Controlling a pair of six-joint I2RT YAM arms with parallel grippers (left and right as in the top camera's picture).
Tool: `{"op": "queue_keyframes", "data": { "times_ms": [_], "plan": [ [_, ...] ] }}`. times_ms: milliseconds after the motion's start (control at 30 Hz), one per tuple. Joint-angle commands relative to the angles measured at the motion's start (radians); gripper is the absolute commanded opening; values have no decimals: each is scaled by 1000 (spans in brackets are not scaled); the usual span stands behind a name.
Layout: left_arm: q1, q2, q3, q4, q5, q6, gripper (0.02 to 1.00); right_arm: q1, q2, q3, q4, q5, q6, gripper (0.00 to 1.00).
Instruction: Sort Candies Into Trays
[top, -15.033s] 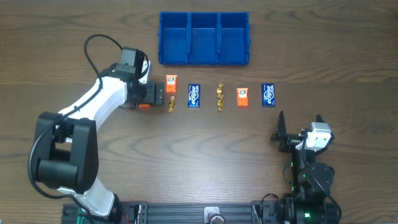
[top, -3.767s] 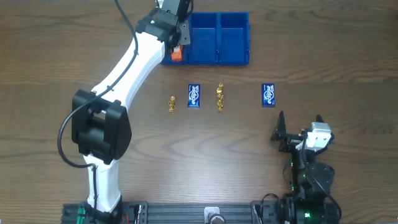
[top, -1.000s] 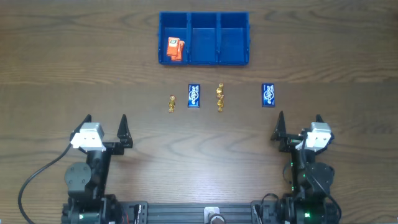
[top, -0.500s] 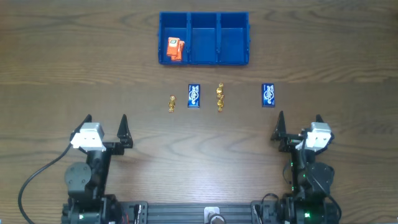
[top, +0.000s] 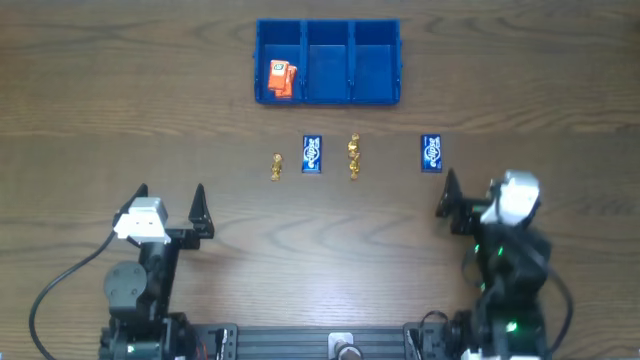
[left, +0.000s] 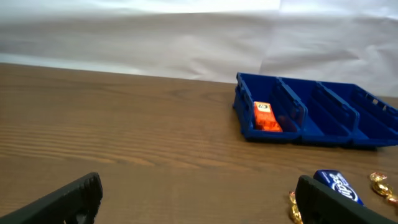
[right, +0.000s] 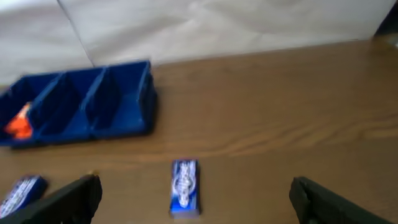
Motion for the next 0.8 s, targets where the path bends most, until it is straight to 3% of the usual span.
{"op": "queue_keyframes", "data": {
  "times_ms": [33,200,300,500,633,800],
  "plan": [
    [2,-8,-18,-37,25,8,998,2,360,338,-191,-80,21,1000],
    [2,-8,-18,-37,25,8,998,4,819,698,-532,-83,12,998],
    [2,-8,-18,-37,25,8,998,19,1003,784,-598,-83,-29,1000],
    [2,-8,-18,-37,25,8,998,68,1269,813,-537,-70,-61,1000],
    [2,-8,-18,-37,25,8,998,100,1342,813,-504,10,-77,1000],
    [2,-8,-18,-37,25,8,998,114,1398,813,-454,33,-77,1000]
  ]
}}
